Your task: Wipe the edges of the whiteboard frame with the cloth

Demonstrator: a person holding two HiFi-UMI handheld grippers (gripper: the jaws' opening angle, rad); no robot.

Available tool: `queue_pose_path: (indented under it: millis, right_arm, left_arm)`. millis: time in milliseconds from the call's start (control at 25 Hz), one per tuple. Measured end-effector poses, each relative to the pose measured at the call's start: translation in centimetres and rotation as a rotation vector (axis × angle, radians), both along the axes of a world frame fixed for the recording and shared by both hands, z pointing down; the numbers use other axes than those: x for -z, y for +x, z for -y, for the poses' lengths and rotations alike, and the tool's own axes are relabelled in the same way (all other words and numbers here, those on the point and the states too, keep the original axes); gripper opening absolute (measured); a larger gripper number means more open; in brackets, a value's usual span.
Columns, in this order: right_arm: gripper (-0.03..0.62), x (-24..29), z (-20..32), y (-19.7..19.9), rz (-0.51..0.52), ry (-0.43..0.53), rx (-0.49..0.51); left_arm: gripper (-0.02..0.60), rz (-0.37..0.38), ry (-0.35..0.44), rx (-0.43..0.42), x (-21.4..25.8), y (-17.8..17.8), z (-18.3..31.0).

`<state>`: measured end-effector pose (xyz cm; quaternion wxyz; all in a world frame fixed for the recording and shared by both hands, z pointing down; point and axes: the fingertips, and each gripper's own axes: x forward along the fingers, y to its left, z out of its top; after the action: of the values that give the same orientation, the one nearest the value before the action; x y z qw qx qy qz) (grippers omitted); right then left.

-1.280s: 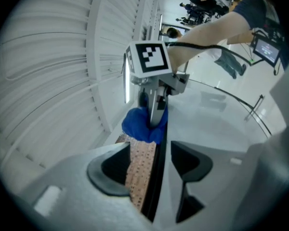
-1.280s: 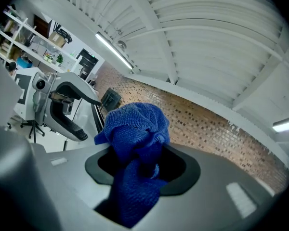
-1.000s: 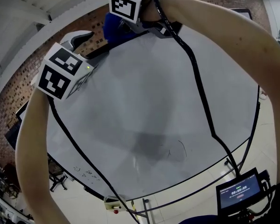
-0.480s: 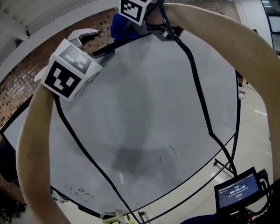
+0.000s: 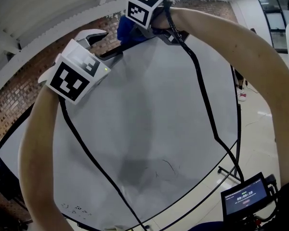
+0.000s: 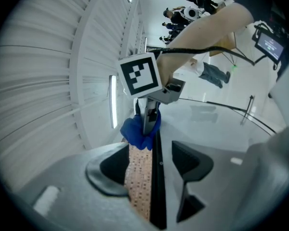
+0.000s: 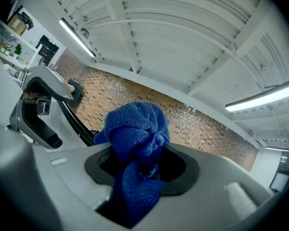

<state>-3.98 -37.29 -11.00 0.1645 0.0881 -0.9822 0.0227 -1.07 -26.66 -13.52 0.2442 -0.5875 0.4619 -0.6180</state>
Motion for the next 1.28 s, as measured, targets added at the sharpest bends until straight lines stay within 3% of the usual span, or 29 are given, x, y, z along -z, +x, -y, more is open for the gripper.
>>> queue_pose_path:
  millis: [640,1280]
  right_arm:
    - [0.195,1.6,-1.4,0.2,0.045,0.026,0.002]
    - [0.195,0.5,0.2,-0.1,0.023,0.016,-0.029]
  left_arm:
    - [0.282,0.065,-0.023,0.004,0.0,0.6,0.4]
    - [0.288,0.021,-0.020,0.028,-0.5,-0.4,-0.4]
